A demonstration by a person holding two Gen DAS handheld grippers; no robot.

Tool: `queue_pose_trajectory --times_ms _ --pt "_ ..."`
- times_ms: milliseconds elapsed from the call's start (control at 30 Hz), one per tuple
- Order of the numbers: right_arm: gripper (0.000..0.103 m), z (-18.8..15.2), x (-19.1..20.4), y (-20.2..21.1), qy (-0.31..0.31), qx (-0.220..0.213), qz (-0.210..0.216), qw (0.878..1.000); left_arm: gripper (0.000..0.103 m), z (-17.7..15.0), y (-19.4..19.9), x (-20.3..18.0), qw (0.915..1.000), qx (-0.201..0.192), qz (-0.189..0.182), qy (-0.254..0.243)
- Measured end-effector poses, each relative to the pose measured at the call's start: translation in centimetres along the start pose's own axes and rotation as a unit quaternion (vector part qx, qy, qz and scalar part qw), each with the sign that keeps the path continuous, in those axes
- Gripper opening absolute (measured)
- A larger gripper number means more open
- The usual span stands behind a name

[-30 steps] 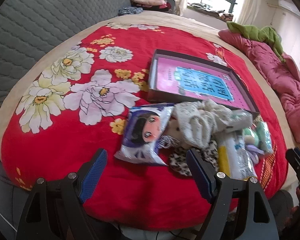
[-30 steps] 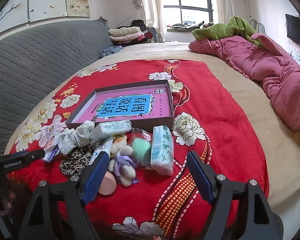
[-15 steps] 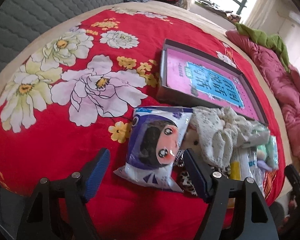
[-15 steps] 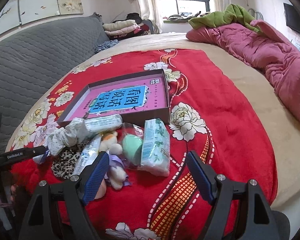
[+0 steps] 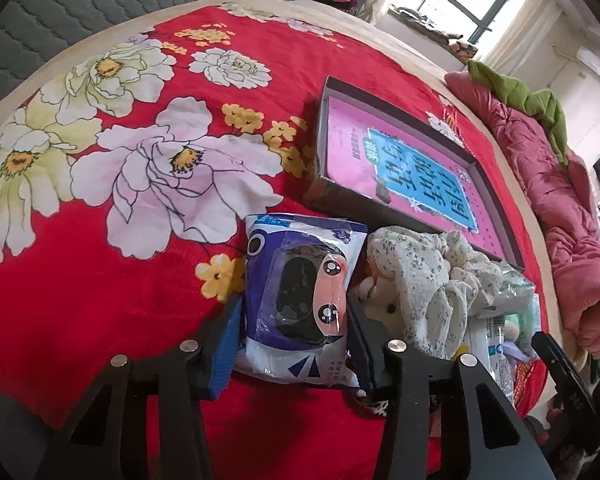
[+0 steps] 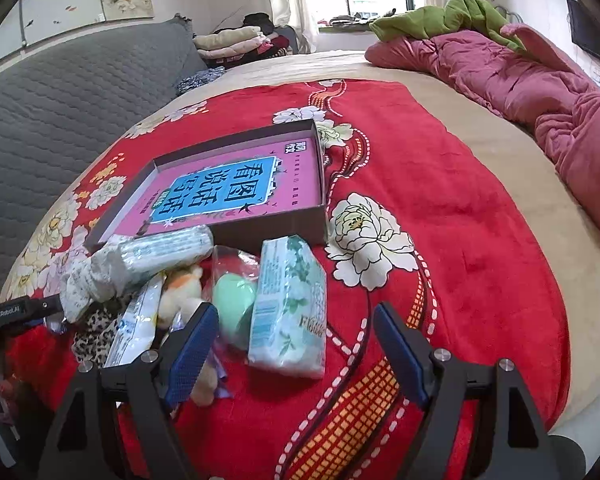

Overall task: Organize soft objects
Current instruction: 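Grasp the cartoon wet-wipe pack with left gripper while right grasps light-blue tissue pack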

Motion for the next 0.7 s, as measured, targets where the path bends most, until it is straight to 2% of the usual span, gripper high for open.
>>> queue_pose_trajectory --times_ms 33,200,333,467,633,700 --pt "0.078 0.1 -0.2 -0.2 -0.004 0.0 0.001 1.0 0.047 0.1 0.0 0.1 1.0 -0.001 -0.001 0.001" --pt "0.061 0.0 -1.0 -1.3 -0.01 0.011 -0.001 1.0 0.043 0.3 -0.3 0.0 1.0 -0.005 -0.005 0.001" --pt "0.052 -0.3 -1.4 -1.9 0.005 0.016 -0.02 1.0 0.043 0.5 -0.5 0.2 0.9999 -0.007 -0.01 0.005" --pt "0.029 -0.5 -1.3 -2.4 0.012 0.019 -0.011 1.0 0.041 0.8 -0.7 0.3 0.9998 -0.012 -0.012 0.01" --pt "0.025 -0.5 0.0 -2.4 0.035 0.011 0.014 0.999 0.04 1.0 -0.6 0.5 0.9996 -0.013 -0.02 0.017" --pt "0.024 -0.5 0.3 -2.4 0.044 0.007 0.011 0.999 0.039 1.1 -0.7 0.6 0.9995 -0.015 -0.021 0.016"
Point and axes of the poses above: each gripper's, at about its wrist camera, not at the fingertips, and y roughly against the way its jaws point, x to its left, z to its top, the point moved 8 cm from there along -y, roughly the way its jaws point, and after that the axes turned 10 degrees about -z, right-handed, at the moved point
